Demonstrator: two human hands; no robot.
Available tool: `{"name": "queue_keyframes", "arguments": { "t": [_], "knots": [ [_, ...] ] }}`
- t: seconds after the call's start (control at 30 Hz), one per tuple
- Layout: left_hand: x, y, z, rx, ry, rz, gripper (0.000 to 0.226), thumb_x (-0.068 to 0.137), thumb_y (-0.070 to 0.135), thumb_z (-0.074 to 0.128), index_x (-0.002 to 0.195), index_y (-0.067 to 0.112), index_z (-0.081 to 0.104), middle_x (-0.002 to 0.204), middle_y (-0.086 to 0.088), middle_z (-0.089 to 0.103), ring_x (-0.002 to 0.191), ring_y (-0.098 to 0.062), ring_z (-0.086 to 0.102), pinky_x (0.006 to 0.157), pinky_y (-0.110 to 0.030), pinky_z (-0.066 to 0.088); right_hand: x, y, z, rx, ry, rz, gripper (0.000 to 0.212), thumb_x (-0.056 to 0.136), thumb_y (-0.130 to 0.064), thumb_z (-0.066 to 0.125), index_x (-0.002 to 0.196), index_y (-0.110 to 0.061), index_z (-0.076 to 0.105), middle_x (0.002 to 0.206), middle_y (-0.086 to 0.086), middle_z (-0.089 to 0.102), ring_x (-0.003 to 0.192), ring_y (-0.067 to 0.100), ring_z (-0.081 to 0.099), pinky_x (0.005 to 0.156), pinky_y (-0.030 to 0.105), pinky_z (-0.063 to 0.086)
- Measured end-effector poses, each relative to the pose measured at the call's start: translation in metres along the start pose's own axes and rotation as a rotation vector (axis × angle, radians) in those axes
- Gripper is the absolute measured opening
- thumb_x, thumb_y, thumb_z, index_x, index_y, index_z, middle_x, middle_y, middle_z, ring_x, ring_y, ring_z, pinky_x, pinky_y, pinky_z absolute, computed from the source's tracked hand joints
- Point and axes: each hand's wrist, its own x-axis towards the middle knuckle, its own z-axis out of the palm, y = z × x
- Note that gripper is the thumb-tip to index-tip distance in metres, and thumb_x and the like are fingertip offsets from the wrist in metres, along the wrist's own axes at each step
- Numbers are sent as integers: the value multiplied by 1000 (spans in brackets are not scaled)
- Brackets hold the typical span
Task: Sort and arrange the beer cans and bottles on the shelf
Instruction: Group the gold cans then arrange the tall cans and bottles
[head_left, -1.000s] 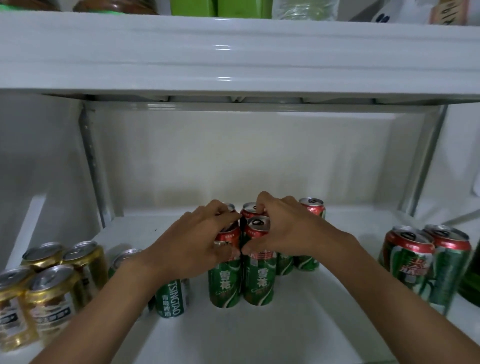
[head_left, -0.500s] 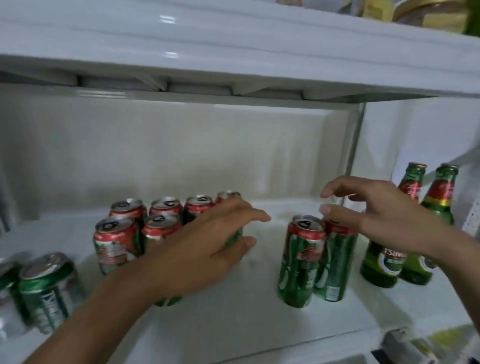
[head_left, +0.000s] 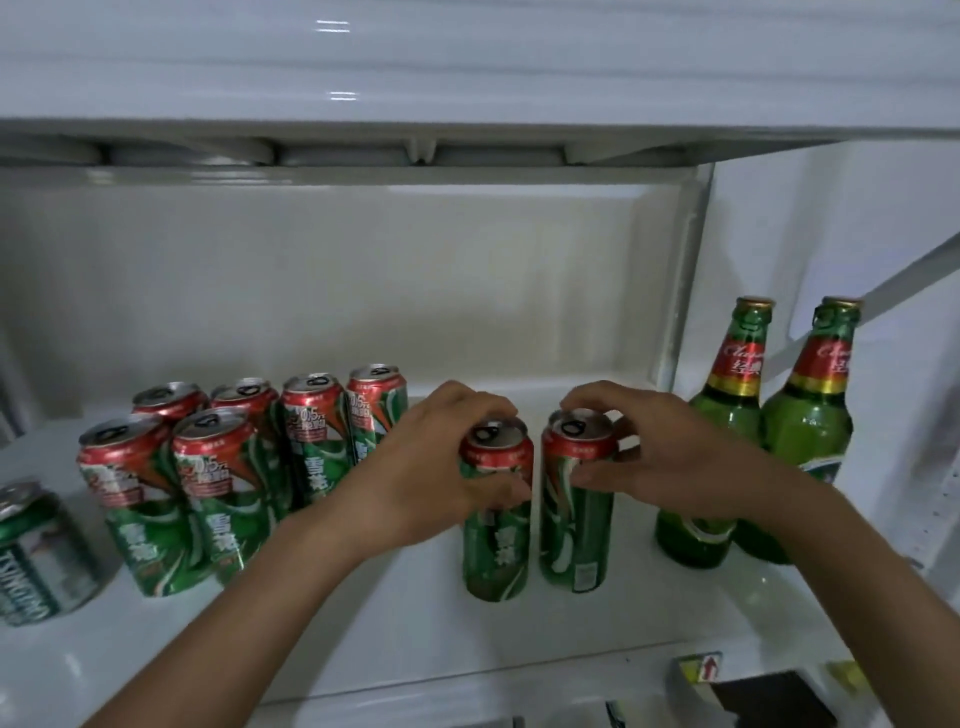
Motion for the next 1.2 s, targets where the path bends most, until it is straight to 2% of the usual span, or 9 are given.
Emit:
{"name": "queue_keyframes", "arguments": {
  "t": [0.17,0.27,0.43,0.53,0.63,0.8,0.9,1.03,1.2],
  "knots": [
    [-3,4,-8,28,-25,1,64,81,38,85,138,36,58,126,19,55,116,2,53,93,-9,42,8,4,-7,155,-199,-28,55,85,-27,80,131,-42,54,128,-15,64,120,7,62,101,39,55],
    [-5,5,-5,32,-29,-1,63,83,37,83,139,37,56,126,18,53,117,0,53,98,-16,45,10,-4,5,159,-141,-44,64,72,-52,84,127,-41,53,121,-14,67,110,5,67,96,38,58],
    [-10,2,0,19,8,-22,65,77,54,83,134,44,54,122,17,51,110,2,53,86,-7,40,7,-8,18,30,6,49,76,57,-63,89,115,-32,50,113,-10,61,100,8,65,86,39,60],
    [-12,0,0,2,25,-33,64,76,55,82,132,45,54,120,16,54,108,0,53,84,-8,39,5,-9,10,16,-3,90,64,57,-55,93,108,-35,59,103,-13,69,91,4,68,84,37,61],
    [-14,-3,-6,19,33,-18,62,75,55,84,129,41,57,117,14,57,108,-4,54,88,-19,45,4,-16,4,-10,-30,70,56,60,-43,95,107,-39,64,102,-17,73,91,-1,69,86,34,61],
    [-24,-8,-20,-11,44,-36,53,73,52,87,117,37,63,110,14,61,102,-5,58,88,-27,53,5,-33,10,-138,-100,91,46,65,-51,91,100,-34,66,98,-14,71,88,2,68,78,28,61],
    [-34,-15,-30,-10,66,-52,47,74,50,87,113,34,66,108,16,64,101,-4,61,87,-32,57,13,-40,7,-108,-109,73,40,62,-41,95,95,-35,73,91,-17,76,84,-2,70,75,21,60],
    [-49,-24,-57,88,132,-69,48,77,42,87,119,28,69,113,16,62,100,-1,58,85,-19,52,33,-62,14,-79,-173,6,37,65,-35,94,96,-31,75,91,-15,77,83,0,71,79,32,62],
    [-53,-36,-90,191,165,-105,40,78,44,85,111,32,66,107,13,59,95,-6,58,79,-24,48,66,-90,38,31,-160,-55,41,61,-32,95,96,-29,75,93,-11,77,86,8,73,85,44,61]
  ]
}}
